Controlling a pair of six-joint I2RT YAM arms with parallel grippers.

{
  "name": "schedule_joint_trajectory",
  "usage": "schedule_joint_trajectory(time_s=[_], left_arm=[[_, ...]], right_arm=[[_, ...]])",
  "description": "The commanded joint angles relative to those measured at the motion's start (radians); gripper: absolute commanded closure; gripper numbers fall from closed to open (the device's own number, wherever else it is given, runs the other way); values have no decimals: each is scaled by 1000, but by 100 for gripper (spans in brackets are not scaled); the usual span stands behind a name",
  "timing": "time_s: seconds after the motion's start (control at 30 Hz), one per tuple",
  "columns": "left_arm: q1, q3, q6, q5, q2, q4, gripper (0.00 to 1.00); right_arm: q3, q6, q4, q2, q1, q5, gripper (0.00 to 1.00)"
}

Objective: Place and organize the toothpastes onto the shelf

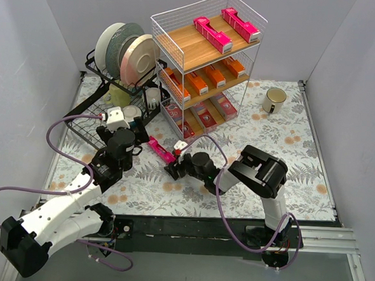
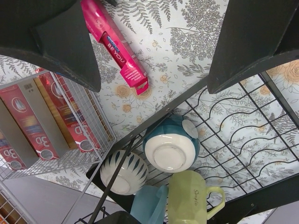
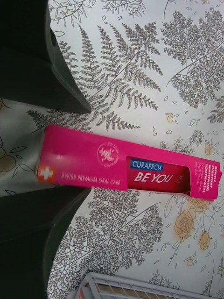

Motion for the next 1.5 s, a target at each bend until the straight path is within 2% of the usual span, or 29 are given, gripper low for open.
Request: schedule_joint_trajectory(time_s=[0.0, 0.23, 0.37, 0.57, 0.7, 0.8, 1.03, 1.1, 1.27, 1.47], left_arm=[[9, 11, 7, -16, -35, 18, 2], [13, 11, 10, -11, -47, 18, 2], [15, 9, 11, -11, -53, 16, 2], [16, 8, 14, -25, -73, 16, 2], [20, 1, 18, -36, -98, 27, 2], [23, -11, 27, -40, -125, 44, 2], [27, -14, 27, -37, -139, 50, 2], [26, -15, 25, -33, -138, 48, 2], [29, -11, 24, -17, -127, 47, 2], [30, -9, 18, -10, -121, 42, 2]], right_arm=[[-54, 11, -63, 28, 10, -11, 34], [-119, 6, -88, -53, 23, -28, 58], [-164, 6, -141, -153, 42, -58, 61], [-239, 6, -305, -427, 62, -95, 63], [-229, 6, -535, -680, 62, -54, 63], [-169, -16, -728, -812, 60, 71, 64], [30, -49, -1067, -1034, 45, 196, 64], [81, -65, -1115, -1090, 30, 207, 64], [309, -69, -1292, -1140, -21, 188, 64], [537, -26, -1390, -1081, -98, 181, 63]])
